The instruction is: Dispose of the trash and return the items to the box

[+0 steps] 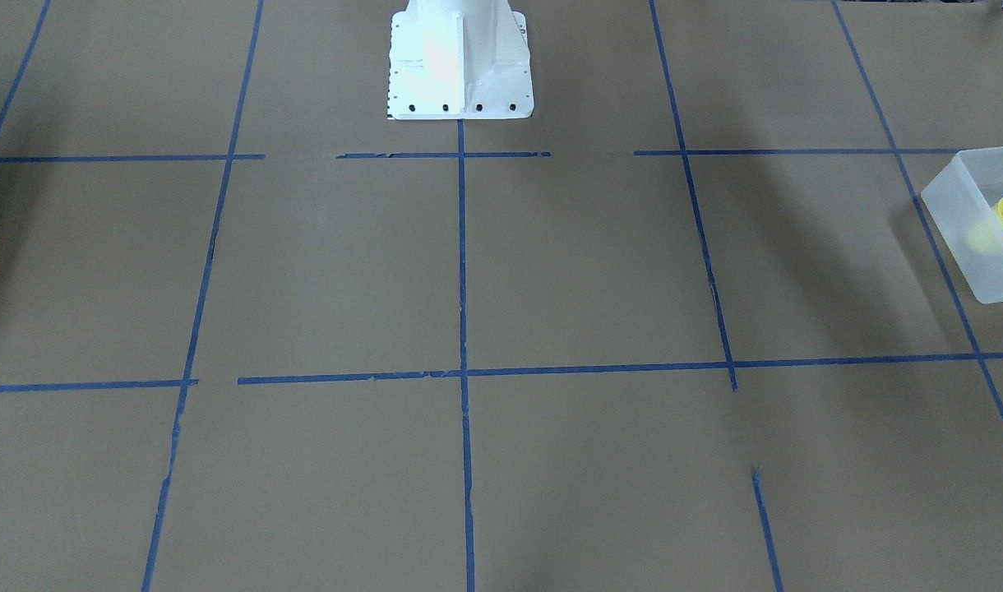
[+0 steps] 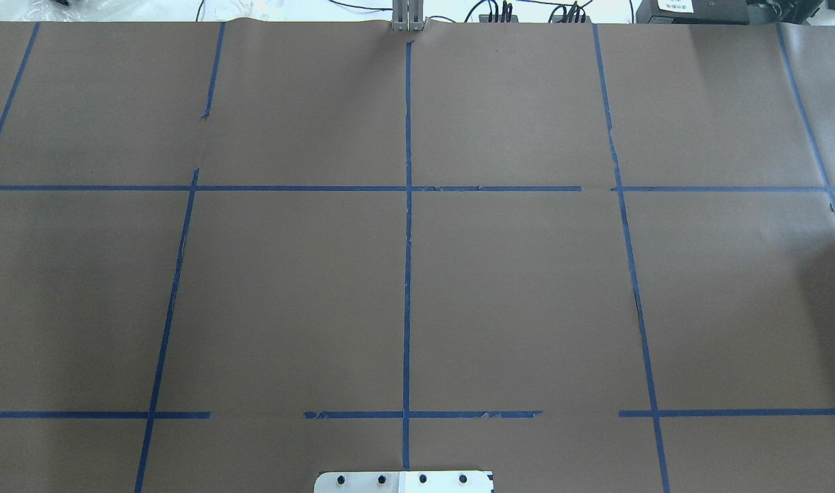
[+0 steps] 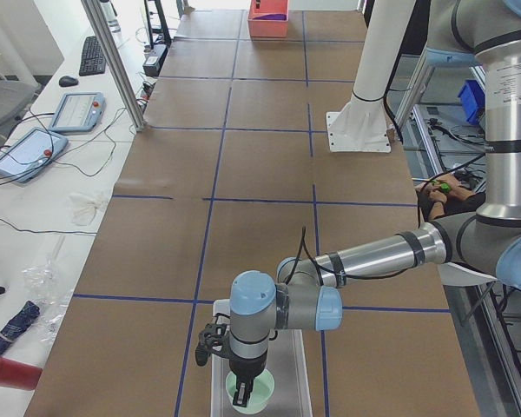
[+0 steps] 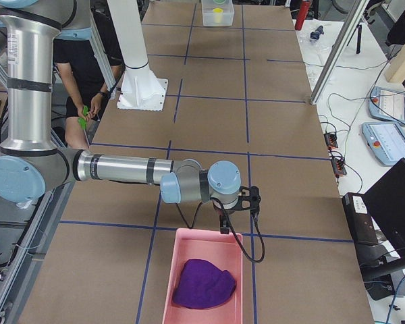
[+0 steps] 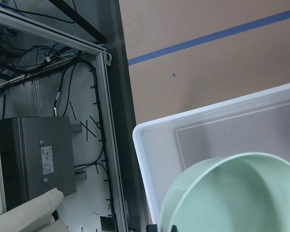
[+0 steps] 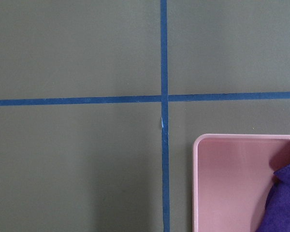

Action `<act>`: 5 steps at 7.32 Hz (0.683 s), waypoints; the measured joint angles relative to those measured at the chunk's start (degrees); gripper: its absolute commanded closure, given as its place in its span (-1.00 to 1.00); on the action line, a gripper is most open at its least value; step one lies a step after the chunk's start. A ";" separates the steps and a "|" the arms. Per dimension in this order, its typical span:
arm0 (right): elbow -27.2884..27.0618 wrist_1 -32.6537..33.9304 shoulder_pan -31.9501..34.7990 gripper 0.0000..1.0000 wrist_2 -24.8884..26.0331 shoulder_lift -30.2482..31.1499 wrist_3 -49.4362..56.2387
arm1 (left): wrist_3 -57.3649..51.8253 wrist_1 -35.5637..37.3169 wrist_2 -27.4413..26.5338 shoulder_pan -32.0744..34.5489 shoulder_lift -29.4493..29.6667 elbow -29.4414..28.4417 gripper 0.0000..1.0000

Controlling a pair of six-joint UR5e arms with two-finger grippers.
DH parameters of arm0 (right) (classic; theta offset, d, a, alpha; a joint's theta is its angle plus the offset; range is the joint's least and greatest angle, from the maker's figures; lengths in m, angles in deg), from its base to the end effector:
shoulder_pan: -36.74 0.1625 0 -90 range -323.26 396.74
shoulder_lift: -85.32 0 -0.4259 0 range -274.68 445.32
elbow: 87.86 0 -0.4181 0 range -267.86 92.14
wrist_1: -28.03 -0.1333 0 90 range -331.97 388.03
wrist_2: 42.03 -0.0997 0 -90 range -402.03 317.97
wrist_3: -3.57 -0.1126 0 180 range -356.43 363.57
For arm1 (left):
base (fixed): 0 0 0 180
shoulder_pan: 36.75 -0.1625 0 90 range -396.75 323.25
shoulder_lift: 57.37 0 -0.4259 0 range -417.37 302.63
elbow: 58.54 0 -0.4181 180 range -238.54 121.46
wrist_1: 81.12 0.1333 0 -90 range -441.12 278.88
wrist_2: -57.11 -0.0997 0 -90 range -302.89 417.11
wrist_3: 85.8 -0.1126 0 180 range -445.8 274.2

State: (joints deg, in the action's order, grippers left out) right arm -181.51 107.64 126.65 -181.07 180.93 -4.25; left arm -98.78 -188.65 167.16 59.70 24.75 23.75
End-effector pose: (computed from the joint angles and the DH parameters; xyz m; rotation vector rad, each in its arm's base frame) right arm 0.0475 -0.4857 0.6591 0.0788 -0.8618 0.0634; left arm -0.1444 -0.4341 0.7991 0.0921 0.3394 0.1187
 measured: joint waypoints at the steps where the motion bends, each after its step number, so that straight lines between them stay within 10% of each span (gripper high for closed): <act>1: 0.06 0.08 0.00 -1.00 0.00 -0.03 0.00 | 0.11 0.11 1.56 -0.02 0.20 0.10 -1.00; 5: 0.29 0.36 0.00 -1.00 0.00 0.51 0.04 | 5.10 0.67 13.29 -0.68 1.43 2.42 -1.00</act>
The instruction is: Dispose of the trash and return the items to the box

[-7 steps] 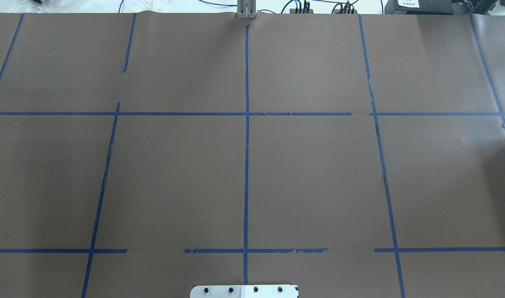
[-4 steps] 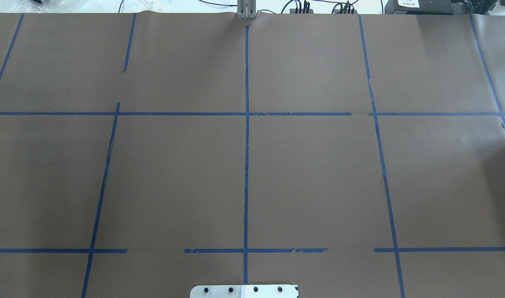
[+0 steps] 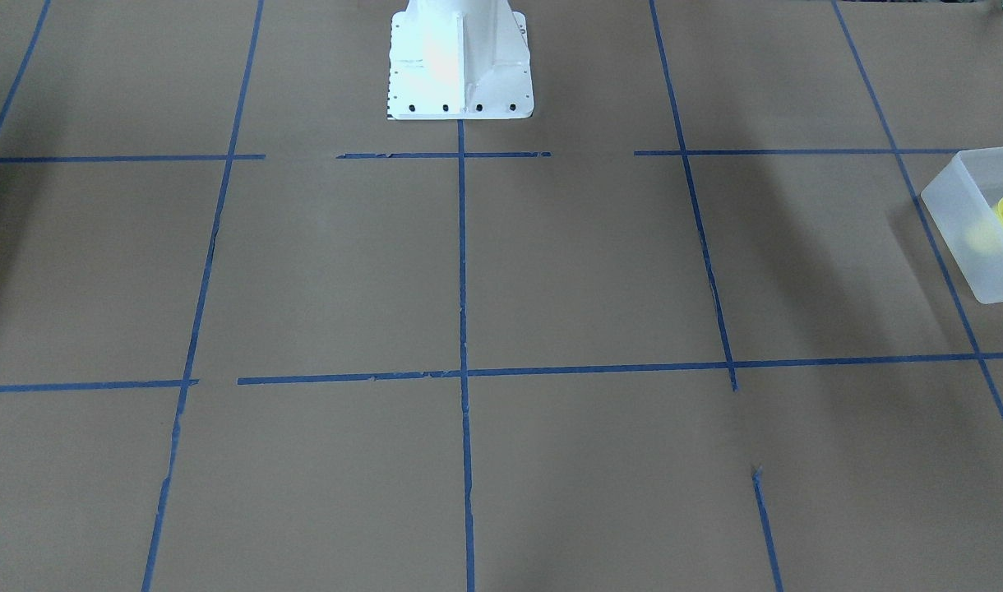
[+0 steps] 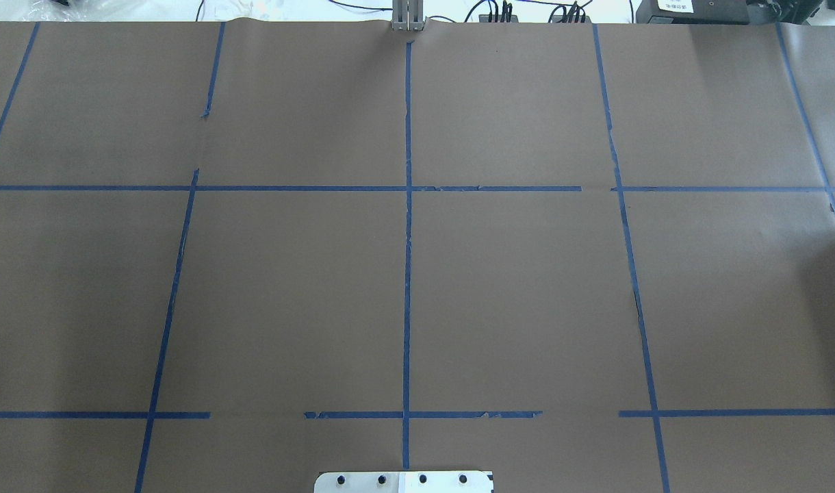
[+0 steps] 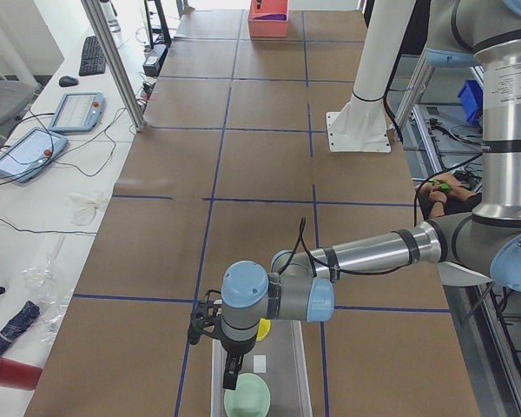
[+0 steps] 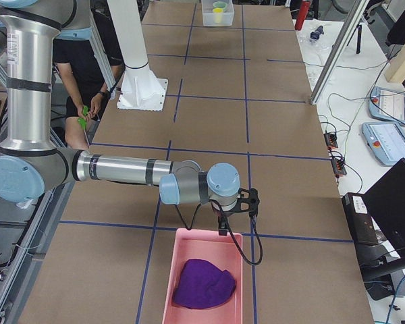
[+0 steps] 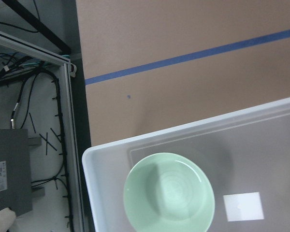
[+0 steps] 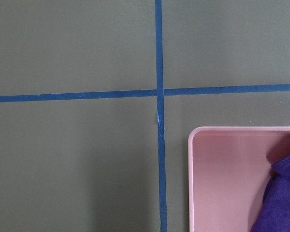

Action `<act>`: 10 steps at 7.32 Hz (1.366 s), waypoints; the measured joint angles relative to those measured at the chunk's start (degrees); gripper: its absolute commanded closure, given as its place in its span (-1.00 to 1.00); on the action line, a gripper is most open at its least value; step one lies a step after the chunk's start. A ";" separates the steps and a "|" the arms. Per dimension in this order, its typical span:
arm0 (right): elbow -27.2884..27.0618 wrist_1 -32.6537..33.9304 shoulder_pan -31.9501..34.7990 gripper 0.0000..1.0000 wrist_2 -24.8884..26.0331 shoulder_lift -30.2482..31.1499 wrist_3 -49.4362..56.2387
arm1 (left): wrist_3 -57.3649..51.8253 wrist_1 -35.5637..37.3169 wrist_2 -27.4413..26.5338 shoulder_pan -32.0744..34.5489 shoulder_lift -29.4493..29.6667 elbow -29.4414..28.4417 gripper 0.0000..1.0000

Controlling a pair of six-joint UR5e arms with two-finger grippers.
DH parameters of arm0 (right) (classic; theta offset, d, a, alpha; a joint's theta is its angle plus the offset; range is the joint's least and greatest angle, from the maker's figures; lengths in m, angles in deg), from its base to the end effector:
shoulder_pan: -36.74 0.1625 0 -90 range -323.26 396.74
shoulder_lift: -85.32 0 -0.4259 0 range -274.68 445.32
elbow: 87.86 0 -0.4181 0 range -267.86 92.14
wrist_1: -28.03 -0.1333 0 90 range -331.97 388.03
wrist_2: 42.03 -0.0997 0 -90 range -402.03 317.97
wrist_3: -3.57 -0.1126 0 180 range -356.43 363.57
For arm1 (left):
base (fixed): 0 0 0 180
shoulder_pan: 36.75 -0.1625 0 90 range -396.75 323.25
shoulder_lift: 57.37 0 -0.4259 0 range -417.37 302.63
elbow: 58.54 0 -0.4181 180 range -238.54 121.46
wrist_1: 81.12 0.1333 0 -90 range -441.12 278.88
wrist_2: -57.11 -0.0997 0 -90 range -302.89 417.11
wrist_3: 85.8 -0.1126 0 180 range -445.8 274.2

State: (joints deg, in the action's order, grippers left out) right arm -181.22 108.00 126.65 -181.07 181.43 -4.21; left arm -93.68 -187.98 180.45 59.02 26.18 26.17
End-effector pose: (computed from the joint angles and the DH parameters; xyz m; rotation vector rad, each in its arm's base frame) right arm 0.0475 -0.4806 0.6666 0.0603 -0.8610 0.0714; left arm -0.1182 -0.4596 0.7556 0.1553 0.5671 0.0618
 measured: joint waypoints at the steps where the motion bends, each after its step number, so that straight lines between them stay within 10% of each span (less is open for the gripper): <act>1: 0.02 0.01 0.04 -1.00 0.00 0.13 0.02 | 3.08 0.08 3.47 -1.42 0.13 1.67 -1.00; 10: 0.50 0.11 0.17 -1.00 0.00 0.94 0.07 | 10.05 13.95 8.22 -5.72 2.46 15.40 -1.00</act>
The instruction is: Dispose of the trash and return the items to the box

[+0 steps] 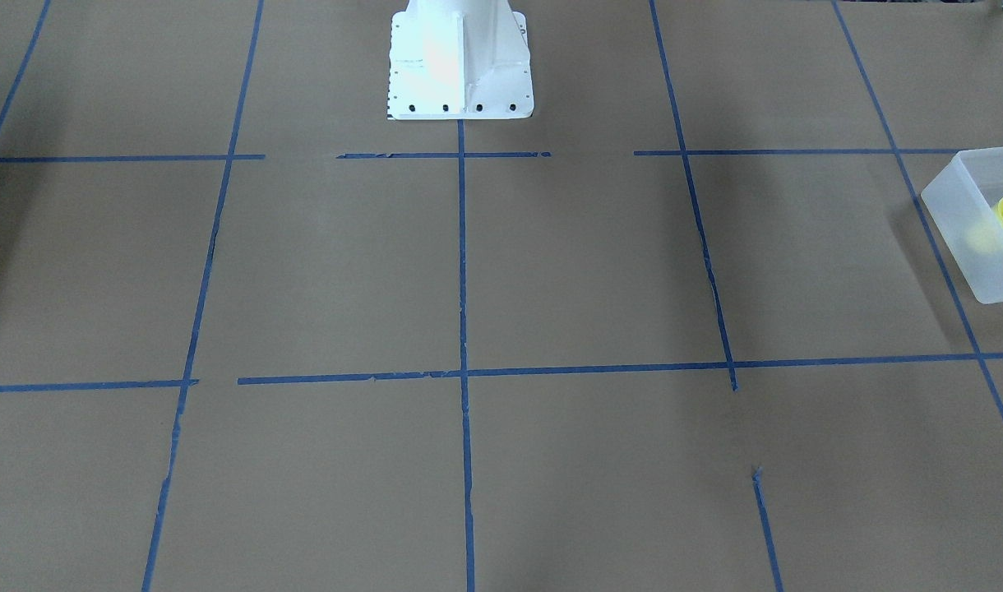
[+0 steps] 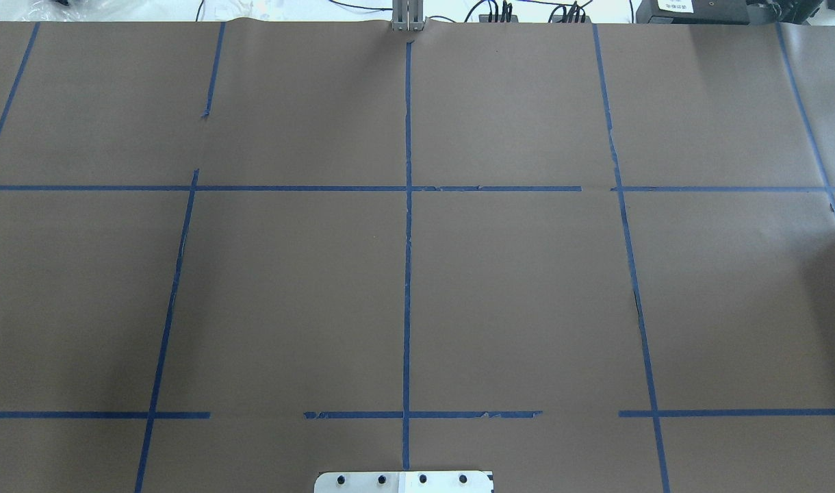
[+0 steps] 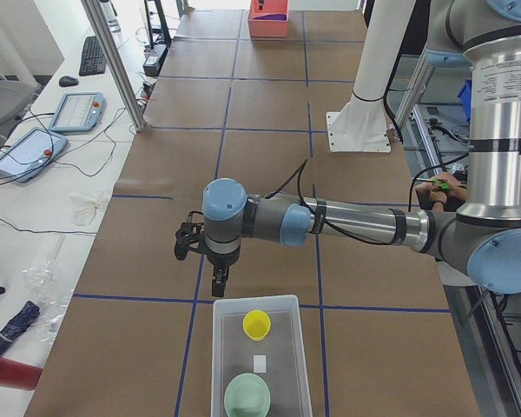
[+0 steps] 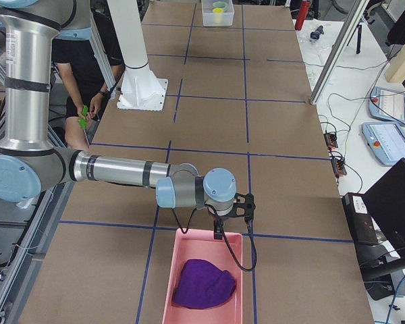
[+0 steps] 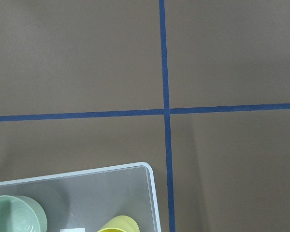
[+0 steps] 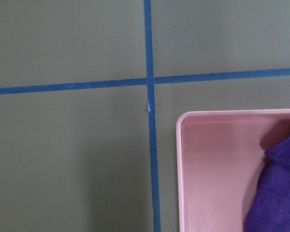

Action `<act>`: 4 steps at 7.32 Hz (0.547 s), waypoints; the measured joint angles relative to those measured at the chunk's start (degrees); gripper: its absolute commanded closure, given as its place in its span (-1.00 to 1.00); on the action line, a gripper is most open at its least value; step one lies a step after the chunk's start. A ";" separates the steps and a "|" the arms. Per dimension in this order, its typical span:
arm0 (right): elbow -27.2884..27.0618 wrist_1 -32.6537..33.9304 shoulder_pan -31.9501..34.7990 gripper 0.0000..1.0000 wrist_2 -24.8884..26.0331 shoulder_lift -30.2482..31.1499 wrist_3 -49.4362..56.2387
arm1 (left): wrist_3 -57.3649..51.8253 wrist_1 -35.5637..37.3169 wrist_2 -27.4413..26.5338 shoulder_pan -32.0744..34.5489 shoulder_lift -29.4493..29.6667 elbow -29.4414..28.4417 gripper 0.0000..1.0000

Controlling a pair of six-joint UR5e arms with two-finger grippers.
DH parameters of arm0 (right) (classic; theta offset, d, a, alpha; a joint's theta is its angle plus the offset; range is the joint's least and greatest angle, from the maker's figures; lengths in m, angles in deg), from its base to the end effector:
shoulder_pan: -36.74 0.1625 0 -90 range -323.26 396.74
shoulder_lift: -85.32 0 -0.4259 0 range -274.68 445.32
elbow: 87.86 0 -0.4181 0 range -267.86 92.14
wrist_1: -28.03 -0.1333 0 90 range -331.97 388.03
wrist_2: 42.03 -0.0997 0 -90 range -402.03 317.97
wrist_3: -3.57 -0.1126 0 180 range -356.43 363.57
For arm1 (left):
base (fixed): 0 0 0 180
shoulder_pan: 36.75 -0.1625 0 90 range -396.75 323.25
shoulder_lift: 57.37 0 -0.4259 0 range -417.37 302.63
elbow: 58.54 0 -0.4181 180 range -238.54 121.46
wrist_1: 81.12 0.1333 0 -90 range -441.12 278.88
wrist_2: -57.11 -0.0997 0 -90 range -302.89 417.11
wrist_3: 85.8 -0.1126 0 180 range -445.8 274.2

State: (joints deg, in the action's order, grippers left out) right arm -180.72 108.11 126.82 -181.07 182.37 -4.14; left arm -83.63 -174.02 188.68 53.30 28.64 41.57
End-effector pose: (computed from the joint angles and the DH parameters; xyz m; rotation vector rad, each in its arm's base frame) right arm 0.0489 -0.4712 0.6792 0.0367 -0.8597 0.0847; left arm -0.0590 -0.4977 0.6104 0.1370 0.7266 0.0201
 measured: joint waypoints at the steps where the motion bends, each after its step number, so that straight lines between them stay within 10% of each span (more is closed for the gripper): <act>1: 0.00 0.00 0.00 -1.00 0.00 0.04 0.04 | -1.91 0.03 0.01 0.02 -0.26 -0.38 -1.00; 4: -0.03 0.00 0.01 -1.00 0.00 0.04 0.05 | -3.52 -0.43 0.01 0.12 -1.03 -1.61 -1.00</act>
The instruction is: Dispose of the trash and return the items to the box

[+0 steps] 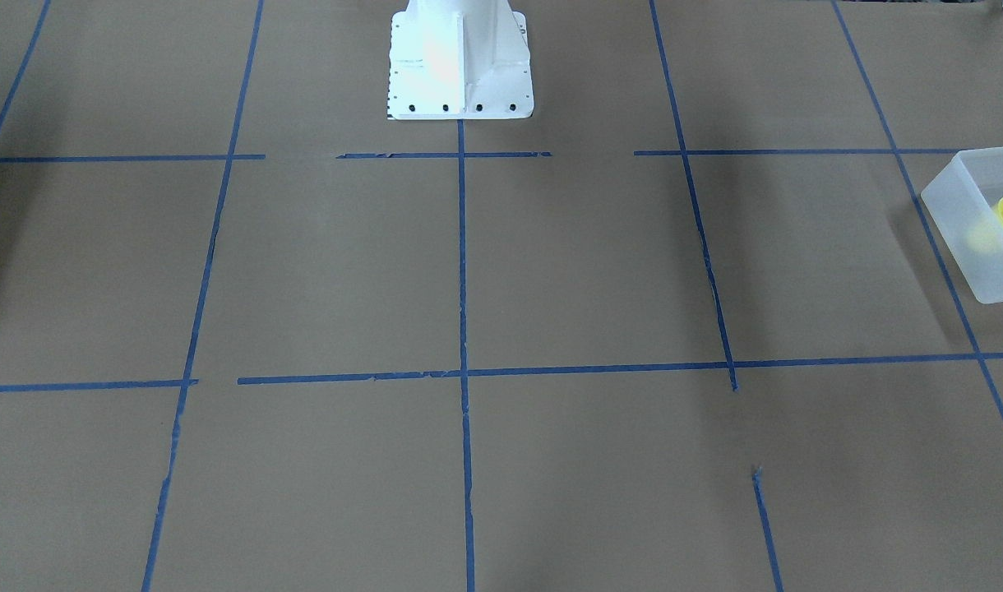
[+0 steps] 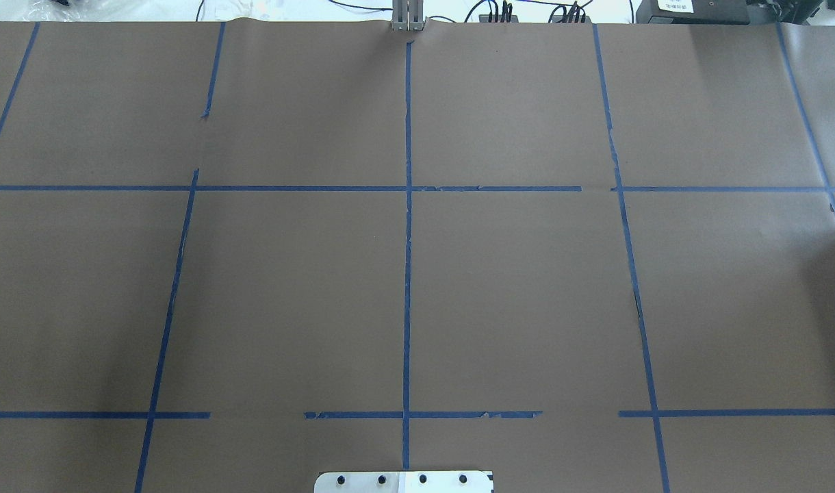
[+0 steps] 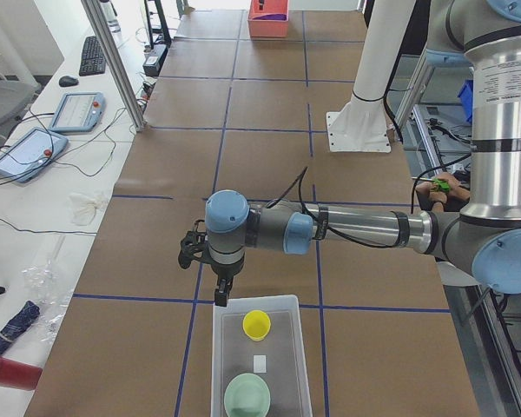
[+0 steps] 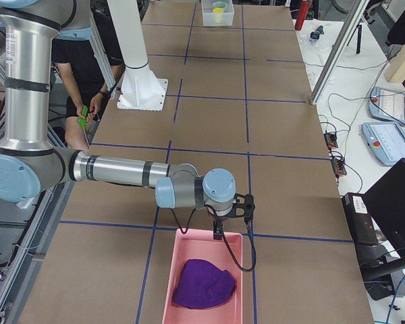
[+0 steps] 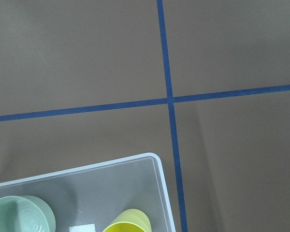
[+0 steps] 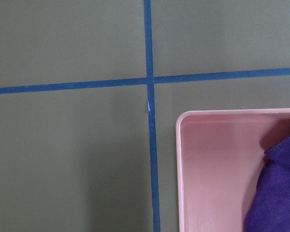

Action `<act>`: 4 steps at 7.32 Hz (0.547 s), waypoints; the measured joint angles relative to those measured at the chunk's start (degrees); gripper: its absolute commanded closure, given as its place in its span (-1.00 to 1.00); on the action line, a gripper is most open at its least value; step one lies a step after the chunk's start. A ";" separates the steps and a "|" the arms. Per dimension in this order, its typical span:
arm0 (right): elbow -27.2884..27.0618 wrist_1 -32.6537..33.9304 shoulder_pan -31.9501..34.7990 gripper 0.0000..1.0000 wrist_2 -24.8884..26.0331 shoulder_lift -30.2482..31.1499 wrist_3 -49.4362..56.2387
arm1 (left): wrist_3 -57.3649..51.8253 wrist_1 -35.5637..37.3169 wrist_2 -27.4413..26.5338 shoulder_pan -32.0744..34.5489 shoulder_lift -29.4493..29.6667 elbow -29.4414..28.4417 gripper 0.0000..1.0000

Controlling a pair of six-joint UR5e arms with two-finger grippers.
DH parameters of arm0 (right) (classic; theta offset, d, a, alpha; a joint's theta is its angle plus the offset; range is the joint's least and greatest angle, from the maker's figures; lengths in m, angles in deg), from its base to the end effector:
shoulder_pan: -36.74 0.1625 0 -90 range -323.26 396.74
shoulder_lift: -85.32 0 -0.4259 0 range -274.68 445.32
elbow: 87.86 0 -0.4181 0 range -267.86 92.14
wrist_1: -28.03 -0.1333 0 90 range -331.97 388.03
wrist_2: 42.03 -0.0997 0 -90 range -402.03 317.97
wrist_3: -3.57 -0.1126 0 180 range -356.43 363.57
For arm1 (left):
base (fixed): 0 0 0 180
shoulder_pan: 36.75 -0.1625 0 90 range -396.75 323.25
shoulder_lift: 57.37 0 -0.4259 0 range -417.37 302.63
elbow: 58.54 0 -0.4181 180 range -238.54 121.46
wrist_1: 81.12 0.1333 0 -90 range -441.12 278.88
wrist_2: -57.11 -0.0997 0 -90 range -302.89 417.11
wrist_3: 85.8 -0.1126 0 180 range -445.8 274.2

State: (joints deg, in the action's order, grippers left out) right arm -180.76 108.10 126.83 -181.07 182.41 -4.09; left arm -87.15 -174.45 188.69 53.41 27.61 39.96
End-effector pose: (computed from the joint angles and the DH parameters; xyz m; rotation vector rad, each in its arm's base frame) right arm 0.0490 -0.4709 0.6792 0.0373 -0.8597 0.0839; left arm -0.0599 -0.4889 0.6332 0.1231 0.7233 0.0630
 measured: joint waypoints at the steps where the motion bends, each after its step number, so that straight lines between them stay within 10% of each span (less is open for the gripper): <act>1: 0.01 0.00 0.00 -1.00 0.00 0.03 -0.04 | -0.09 -0.21 0.00 0.01 -0.15 -0.58 -1.00; 4: -0.03 0.09 0.03 -1.00 0.00 0.05 -0.05 | -0.06 -0.35 0.00 0.02 -0.20 -0.90 -1.00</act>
State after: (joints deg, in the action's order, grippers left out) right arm -180.79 108.19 126.86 -181.07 182.46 -4.14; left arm -87.21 -174.81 188.69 53.43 27.41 39.06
